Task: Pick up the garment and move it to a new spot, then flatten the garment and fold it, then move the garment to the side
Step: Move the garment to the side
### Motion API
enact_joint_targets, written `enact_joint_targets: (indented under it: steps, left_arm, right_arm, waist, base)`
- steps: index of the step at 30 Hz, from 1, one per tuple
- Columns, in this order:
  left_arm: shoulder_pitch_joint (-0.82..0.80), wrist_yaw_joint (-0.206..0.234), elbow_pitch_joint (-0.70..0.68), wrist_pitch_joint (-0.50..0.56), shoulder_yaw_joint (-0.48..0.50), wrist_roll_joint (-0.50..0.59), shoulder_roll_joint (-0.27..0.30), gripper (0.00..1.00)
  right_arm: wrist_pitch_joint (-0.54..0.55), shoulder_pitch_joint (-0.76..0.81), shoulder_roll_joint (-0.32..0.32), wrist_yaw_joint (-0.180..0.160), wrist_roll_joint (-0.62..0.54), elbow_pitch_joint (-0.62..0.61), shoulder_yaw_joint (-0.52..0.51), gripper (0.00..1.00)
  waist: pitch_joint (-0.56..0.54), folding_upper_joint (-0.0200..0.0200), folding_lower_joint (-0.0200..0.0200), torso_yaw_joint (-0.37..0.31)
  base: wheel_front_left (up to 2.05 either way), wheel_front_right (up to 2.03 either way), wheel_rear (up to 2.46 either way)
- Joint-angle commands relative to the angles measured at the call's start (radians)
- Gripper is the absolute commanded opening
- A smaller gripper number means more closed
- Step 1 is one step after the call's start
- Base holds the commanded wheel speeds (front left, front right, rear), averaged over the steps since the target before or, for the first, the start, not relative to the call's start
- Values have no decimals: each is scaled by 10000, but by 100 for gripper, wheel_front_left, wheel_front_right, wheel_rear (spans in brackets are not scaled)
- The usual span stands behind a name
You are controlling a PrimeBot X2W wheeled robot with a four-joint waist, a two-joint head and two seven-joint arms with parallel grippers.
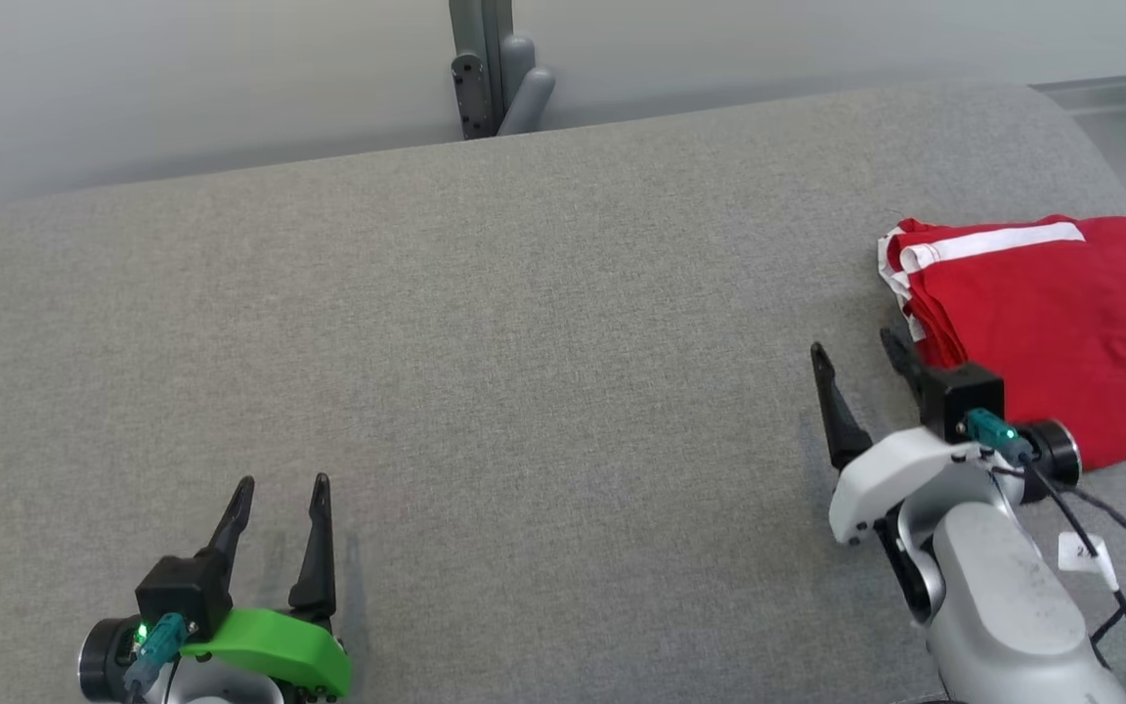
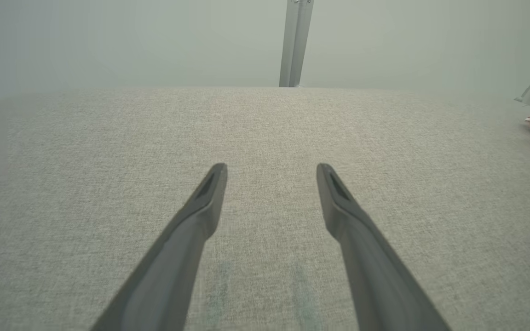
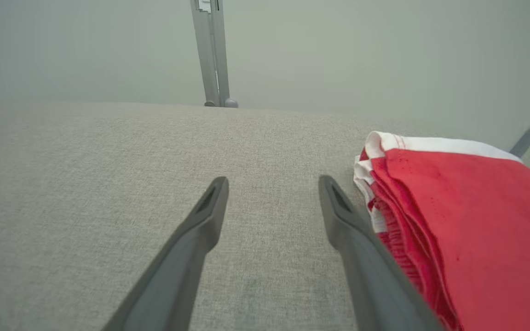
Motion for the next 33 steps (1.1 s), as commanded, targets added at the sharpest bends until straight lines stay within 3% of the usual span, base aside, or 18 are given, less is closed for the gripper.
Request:
enact_joint_targets:
  steps: [1, 12, 24, 33]
  left_arm:
    - [175, -28, 70, 8, 107, 56, 14, 100]
    - [808, 284, 132, 6, 550, -281, 5, 100]
    - [1066, 666, 381, 8, 691, -457, 3, 100]
    - [1139, 634, 488, 8, 691, -506, 5, 100]
  right_arm:
    - [-23, 400, 14, -17, 283, -169, 57, 100]
    - [-24, 1840, 95, -17, 1227, -991, 773, 100]
    - [-24, 2527, 95, -17, 1082, -1332, 1010, 100]
    - [-25, 2702, 95, -17, 824, -1405, 1158, 100]
  waist:
    - [-347, 0, 0, 175]
    - [-1036, 0, 0, 251]
    - [-1403, 0, 0, 232]
    - [-1377, 0, 0, 304]
  base:
    - [0, 0, 0]
    - [0, 0, 0]
    - [0, 0, 0]
    - [0, 0, 0]
